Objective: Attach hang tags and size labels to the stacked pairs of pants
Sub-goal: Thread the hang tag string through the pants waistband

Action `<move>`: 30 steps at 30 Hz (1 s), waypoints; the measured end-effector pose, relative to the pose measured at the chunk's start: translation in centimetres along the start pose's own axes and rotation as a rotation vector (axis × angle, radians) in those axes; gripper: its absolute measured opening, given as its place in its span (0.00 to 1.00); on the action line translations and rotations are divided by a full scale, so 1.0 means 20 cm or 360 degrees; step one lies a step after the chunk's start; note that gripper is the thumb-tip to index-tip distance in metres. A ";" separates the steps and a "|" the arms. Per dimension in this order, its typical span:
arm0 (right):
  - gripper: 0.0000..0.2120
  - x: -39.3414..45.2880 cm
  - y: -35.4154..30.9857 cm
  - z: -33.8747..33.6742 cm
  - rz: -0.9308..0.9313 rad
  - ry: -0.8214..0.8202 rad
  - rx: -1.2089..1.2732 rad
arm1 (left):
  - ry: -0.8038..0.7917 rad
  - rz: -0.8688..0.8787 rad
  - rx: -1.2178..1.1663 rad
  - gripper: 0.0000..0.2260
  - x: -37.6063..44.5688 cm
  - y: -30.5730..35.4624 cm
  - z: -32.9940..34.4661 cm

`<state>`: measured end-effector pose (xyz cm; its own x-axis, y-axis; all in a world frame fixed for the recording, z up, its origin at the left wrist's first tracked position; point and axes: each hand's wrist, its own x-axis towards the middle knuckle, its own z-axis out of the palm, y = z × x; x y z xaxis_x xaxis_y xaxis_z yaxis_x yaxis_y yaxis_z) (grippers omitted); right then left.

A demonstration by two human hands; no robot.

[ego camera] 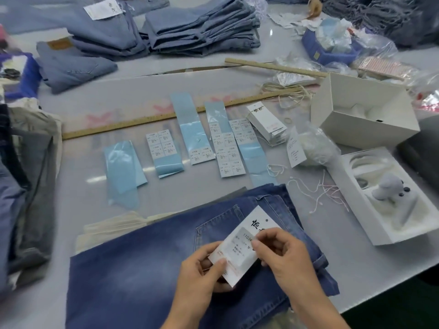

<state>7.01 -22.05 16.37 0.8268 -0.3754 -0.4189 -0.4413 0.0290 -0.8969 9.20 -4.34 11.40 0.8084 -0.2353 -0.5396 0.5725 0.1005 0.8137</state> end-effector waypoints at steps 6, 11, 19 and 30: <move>0.08 0.02 0.03 0.02 -0.0005 0.0069 -0.0136 | -0.0038 -0.0026 -0.0129 0.14 -0.02 -0.02 -0.03; 0.07 0.02 0.05 0.04 -0.0076 0.0102 -0.0292 | -0.0173 -0.0050 -0.0156 0.13 -0.01 -0.03 -0.06; 0.09 -0.02 0.07 0.08 -0.0438 0.0101 -0.0960 | -0.0552 -0.0134 0.0109 0.27 0.04 0.03 -0.07; 0.33 -0.04 0.05 0.14 -0.0529 0.0293 -0.0841 | -0.0236 0.0190 0.0293 0.12 0.02 0.07 -0.03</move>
<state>6.90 -19.15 15.32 0.8962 -0.4399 -0.0580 -0.3234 -0.5580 -0.7642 10.31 -3.79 12.17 0.8320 -0.3729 -0.4107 0.4283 -0.0385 0.9028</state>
